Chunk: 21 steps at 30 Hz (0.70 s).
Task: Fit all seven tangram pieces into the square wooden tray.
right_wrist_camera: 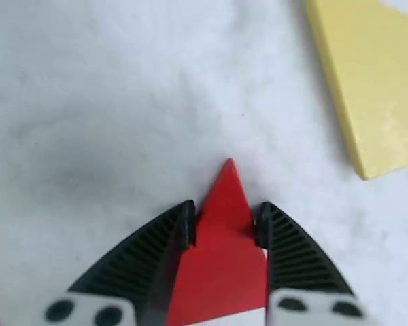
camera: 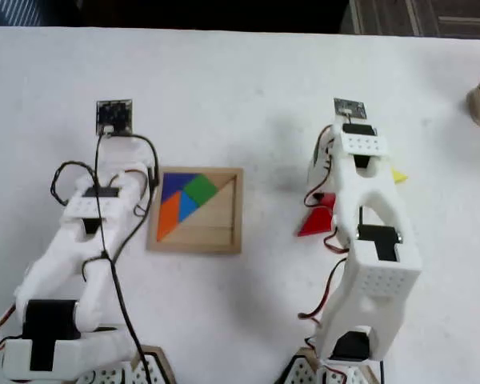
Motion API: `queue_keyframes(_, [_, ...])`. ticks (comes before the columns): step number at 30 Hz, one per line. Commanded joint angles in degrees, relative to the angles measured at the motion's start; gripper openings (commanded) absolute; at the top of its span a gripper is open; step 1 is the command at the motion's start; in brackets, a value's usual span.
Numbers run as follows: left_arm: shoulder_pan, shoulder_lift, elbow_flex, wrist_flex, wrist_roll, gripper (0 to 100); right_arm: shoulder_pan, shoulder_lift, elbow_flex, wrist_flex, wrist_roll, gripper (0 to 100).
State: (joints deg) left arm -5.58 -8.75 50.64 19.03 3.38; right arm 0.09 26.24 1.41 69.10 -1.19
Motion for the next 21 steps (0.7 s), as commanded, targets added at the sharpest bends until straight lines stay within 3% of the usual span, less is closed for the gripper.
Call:
queue_keyframes(1, [0.6,-0.7,-3.2,0.3,-0.7,16,-0.6,-1.1,-0.8,1.0,0.7,13.5])
queue_keyframes(8, [0.6,-0.6,-3.4,0.3,-0.7,16,0.7,-11.5,5.1,3.1,-4.1,29.6])
queue_keyframes(15, [0.6,-0.6,-3.4,0.2,-0.7,16,0.7,-21.7,20.3,-1.9,-7.1,26.1])
queue_keyframes(21, [0.6,-0.6,-3.4,0.3,-0.7,16,0.7,-17.6,21.0,-4.8,-7.0,26.2])
